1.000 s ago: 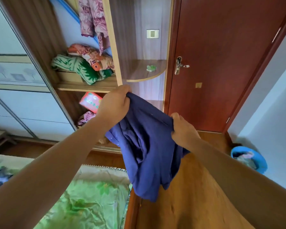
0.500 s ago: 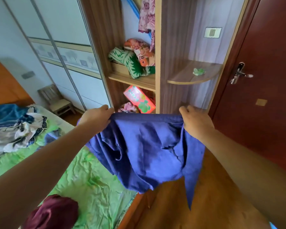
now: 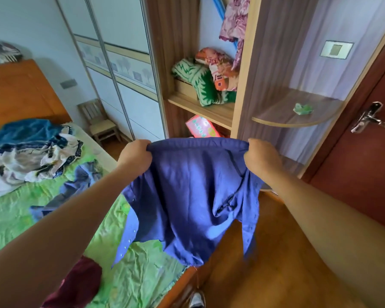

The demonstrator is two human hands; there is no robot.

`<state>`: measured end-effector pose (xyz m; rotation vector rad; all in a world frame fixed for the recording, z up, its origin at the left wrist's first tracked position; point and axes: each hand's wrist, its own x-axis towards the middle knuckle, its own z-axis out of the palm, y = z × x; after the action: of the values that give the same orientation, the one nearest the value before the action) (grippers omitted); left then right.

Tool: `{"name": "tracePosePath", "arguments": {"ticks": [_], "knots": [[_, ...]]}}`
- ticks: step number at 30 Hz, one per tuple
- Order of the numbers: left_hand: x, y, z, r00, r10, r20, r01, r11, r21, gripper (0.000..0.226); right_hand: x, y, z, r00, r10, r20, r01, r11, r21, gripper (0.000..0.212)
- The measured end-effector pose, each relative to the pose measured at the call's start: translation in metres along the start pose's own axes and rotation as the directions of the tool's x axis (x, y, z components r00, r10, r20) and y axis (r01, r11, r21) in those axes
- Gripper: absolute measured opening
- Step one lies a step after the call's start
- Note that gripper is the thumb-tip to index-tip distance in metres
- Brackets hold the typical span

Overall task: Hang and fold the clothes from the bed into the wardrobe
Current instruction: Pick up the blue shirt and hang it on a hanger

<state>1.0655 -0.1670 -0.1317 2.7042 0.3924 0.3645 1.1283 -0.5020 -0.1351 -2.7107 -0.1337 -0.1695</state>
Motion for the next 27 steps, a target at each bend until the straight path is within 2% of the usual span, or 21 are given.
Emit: {"name": "tracePosePath", "arguments": {"ticks": [4, 8, 9, 11, 16, 23, 27], "knots": [[0.034, -0.003, 0.019, 0.994, -0.103, 0.033, 0.108, 0.95, -0.292, 0.034, 0.049, -0.017, 0.013, 0.996, 0.085, 0.031, -0.088, 0.99, 0.113, 0.037], [0.068, 0.003, 0.034, 0.986, -0.16, 0.055, 0.167, 0.861, -0.48, 0.033, 0.095, -0.039, 0.018, 0.993, 0.109, 0.056, -0.118, 0.972, 0.201, 0.02], [0.076, 0.006, 0.036, 0.984, -0.169, 0.057, 0.174, 0.847, -0.503, 0.035, 0.103, -0.044, 0.019, 0.993, 0.1, 0.059, -0.111, 0.967, 0.228, 0.013], [0.093, 0.012, 0.039, 0.979, -0.196, 0.062, 0.198, 0.816, -0.543, 0.039, 0.119, -0.054, 0.02, 0.995, 0.089, 0.048, -0.1, 0.946, 0.308, 0.017], [0.133, 0.024, 0.047, 0.963, -0.263, 0.064, 0.249, 0.766, -0.592, 0.031, 0.155, -0.069, 0.021, 0.994, 0.072, 0.082, -0.105, 0.822, 0.559, 0.011], [0.179, 0.056, 0.063, 0.931, -0.365, -0.022, 0.276, 0.74, -0.613, 0.032, 0.224, -0.064, 0.016, 0.997, -0.01, 0.083, -0.049, 0.735, 0.676, 0.014], [0.203, 0.081, 0.068, 0.908, -0.41, -0.083, 0.266, 0.719, -0.642, 0.032, 0.261, -0.057, 0.011, 0.994, -0.04, 0.105, -0.055, 0.64, 0.766, 0.017]]}}
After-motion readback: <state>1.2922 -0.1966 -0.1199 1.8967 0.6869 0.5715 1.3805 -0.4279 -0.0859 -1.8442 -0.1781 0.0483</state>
